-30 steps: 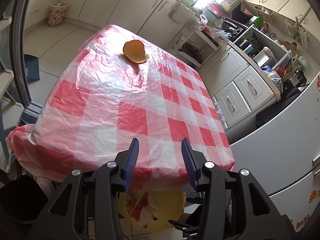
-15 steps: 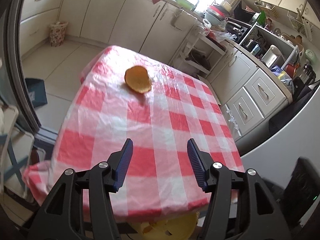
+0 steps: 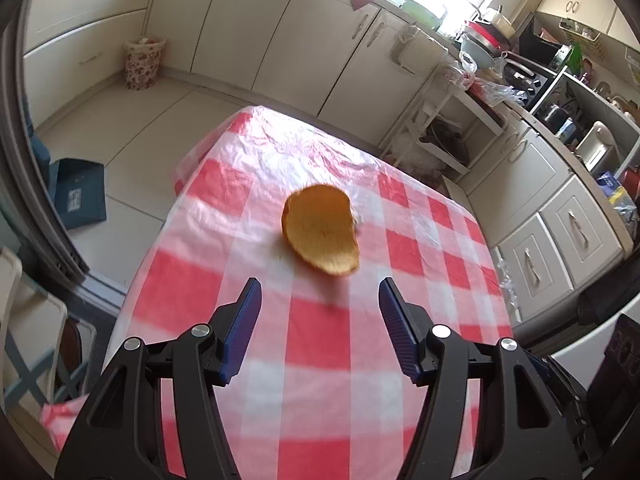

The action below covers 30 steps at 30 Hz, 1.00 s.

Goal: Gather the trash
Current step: 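Lower the left tool onto the orange peel and close on it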

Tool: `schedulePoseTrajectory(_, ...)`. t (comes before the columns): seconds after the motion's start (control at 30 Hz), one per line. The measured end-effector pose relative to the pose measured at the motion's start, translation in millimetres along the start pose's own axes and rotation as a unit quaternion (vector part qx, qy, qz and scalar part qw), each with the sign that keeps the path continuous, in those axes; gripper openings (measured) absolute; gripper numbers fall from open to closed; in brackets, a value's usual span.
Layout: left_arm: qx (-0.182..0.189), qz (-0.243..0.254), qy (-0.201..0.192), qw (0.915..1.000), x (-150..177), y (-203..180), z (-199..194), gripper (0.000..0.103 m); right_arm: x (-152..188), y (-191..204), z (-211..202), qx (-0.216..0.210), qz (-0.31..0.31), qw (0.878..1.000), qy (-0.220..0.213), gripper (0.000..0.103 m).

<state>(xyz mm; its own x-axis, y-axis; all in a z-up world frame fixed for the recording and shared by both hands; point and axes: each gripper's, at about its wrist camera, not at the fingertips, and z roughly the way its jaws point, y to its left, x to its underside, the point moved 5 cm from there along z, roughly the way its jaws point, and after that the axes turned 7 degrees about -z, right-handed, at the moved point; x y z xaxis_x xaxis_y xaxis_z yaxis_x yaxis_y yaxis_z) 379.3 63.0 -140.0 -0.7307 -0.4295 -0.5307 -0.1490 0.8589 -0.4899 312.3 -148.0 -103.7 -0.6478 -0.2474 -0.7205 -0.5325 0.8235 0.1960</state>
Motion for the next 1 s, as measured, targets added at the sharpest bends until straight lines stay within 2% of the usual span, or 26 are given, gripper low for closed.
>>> schedulePoseTrajectory(0.33, -0.052, 0.012, 0.001, 0.9986, -42, 2, 81, 0.058, -24, -22, 13, -0.009, 0.059, 0.998, -0.021, 0.091)
schedulePoseTrajectory(0.5, -0.064, 0.008, 0.008, 0.9979, -50, 8, 101, 0.058, -29, -24, 27, -0.016, 0.059, 0.998, -0.012, 0.091)
schedulePoseTrajectory(0.63, -0.060, 0.029, 0.009, 0.9977, -52, -2, 109, 0.057, -30, -28, 34, -0.020, 0.066, 0.998, -0.008, 0.091)
schedulePoseTrajectory(0.77, -0.052, 0.049, 0.016, 0.9973, -48, -11, 110, 0.027, -31, -35, 38, -0.022, 0.081, 0.996, -0.005, 0.091)
schedulePoseTrajectory(0.83, -0.048, 0.063, 0.014, 0.9967, -46, -16, 105, 0.015, -31, -37, 39, -0.027, 0.089, 0.996, -0.006, 0.091)
schedulePoseTrajectory(0.9, -0.043, 0.073, 0.012, 0.9963, -45, -22, 98, 0.010, -32, -39, 38, -0.029, 0.096, 0.995, -0.008, 0.091)
schedulePoseTrajectory(1.0, -0.032, 0.080, 0.013, 0.9962, -41, -27, 83, 0.009, -34, -39, 38, -0.028, 0.101, 0.994, -0.011, 0.091)
